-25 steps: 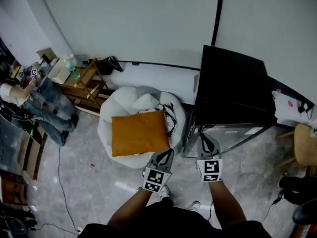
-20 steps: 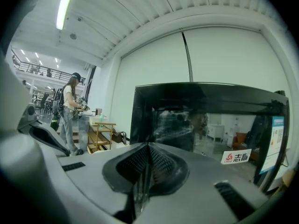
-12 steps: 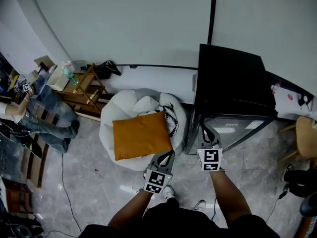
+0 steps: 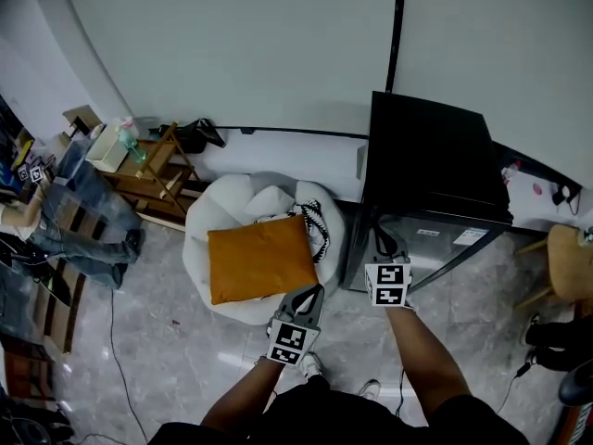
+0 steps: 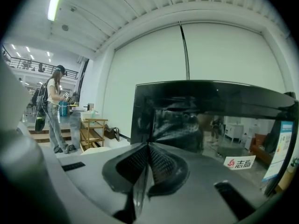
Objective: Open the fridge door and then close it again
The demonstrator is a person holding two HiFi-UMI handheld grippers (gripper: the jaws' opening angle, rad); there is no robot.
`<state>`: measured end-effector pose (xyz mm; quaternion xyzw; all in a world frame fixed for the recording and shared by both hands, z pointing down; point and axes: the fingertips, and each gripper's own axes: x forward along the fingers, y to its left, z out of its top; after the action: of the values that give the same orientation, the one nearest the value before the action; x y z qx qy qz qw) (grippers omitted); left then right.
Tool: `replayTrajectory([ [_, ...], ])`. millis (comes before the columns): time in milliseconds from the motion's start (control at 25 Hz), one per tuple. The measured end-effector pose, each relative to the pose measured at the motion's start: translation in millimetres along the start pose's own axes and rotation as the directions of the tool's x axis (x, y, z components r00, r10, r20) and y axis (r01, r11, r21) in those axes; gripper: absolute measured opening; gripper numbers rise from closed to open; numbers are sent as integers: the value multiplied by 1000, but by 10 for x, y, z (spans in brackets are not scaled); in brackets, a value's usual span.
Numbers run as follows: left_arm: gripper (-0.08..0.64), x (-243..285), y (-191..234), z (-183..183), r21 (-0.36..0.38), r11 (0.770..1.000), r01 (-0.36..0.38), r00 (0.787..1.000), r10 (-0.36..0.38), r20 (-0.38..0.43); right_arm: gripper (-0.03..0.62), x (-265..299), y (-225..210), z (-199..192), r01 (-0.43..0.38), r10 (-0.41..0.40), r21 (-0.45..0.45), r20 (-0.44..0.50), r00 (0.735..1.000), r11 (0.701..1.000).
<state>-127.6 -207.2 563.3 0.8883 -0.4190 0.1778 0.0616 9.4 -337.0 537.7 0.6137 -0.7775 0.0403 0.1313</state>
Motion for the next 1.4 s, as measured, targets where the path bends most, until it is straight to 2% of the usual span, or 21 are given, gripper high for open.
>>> replayTrajectory([
  [200,21,-2,-19,46,-2,1000,-1,1000,1,11,18,-20,-16,13,10,-8,44,-28,1000,999],
  [400,21,-33,-76,98,-3,1000,-6,1000,6,20,18,-269,73,84,-28,28,11,0,1000,1000],
  [560,21,-62,-166,135,-10,1000,-14,1000,14,25,17,-652,206,114,-76,77,-26,29,997,997],
  [720,21,-110,-313,212,-24,1000,-10,999,11,50,17,-1237,311,72,-111,112,-27,37,993,993],
  [920,21,-152,-502,242,-47,999,-11,998,14,62,17,-1764,389,50,-148,159,-168,50,986,975],
  [1120,21,-174,-751,327,-49,999,23,996,-19,84,17,-2133,293,78,-127,141,-175,69,988,976],
  [1400,21,-230,-1026,579,-31,999,32,992,-28,123,17,-2472,59,81,-92,107,-171,79,991,981],
])
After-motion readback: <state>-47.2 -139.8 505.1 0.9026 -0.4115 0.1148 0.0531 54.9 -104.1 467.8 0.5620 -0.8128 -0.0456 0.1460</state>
